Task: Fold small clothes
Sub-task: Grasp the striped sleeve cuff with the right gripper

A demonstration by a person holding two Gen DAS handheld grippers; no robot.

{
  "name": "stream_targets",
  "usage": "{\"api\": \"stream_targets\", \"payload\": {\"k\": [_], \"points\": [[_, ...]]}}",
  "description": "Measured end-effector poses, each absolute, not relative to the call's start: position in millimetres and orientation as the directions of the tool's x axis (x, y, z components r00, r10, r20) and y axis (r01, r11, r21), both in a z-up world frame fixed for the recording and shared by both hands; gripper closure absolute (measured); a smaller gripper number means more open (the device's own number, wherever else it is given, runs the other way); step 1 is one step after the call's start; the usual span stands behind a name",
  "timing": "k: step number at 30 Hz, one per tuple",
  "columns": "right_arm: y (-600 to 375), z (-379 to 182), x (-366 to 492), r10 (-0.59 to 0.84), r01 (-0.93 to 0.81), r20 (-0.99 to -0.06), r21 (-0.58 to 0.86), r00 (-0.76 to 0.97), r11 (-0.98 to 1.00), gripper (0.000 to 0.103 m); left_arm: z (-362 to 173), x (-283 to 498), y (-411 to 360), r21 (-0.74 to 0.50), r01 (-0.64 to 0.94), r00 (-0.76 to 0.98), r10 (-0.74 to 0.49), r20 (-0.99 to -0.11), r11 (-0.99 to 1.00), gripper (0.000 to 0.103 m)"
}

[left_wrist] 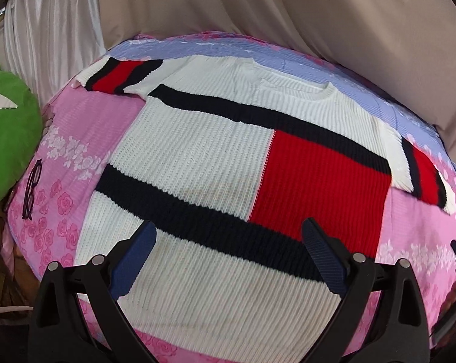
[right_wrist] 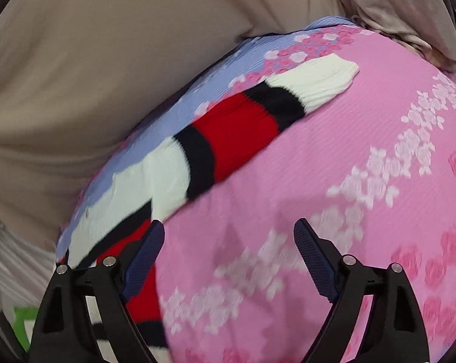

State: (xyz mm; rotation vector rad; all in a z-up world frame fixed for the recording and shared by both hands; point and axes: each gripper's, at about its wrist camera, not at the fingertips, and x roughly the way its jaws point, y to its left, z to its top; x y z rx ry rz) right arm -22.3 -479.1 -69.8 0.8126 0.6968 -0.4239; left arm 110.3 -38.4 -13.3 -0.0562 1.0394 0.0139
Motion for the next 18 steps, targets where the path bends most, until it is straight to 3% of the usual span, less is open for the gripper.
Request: {"api": "stream_targets", "payload": {"k": [3,10,13,14,15,18], "points": [[-536,-86,5,-0.116,0.613,-0.706,0.507,0.698,0.606,0.039,-18,121,-43,-0.037,-0.072,0.498,0.004,-0.867,0.997,0.008],[-607,-123,45,-0.160,0.671,-0.701,0.553,0.695,0.494,0.043,-29,136,-66,0.026,-0.051,0.487,0.047,-0.872,0.998,0.009],[-614,-123,58,-0.162,0.656,-0.679,0.575,0.716,0.489,0.071,-34,142,-74,0.056,-0.032,0.471,0.064,-0.880,0.998,0.009],[-614,-120,63,-0.160,0.649,-0.672,0.581,0.723,0.492,0.092,-36,144,-76,0.064,-0.028,0.466,0.070,-0.882,0.998,0.009],[-613,-115,68,-0.155,0.642,-0.668,0.583,0.727,0.498,0.096,-37,146,-78,0.070,-0.022,0.461,0.073,-0.884,0.997,0.009],[-587,-72,88,-0.140,0.545,-0.584,0.606,0.799,0.580,0.097,-40,151,-79,0.078,-0.016,0.455,0.077,-0.887,0.997,0.009]]}}
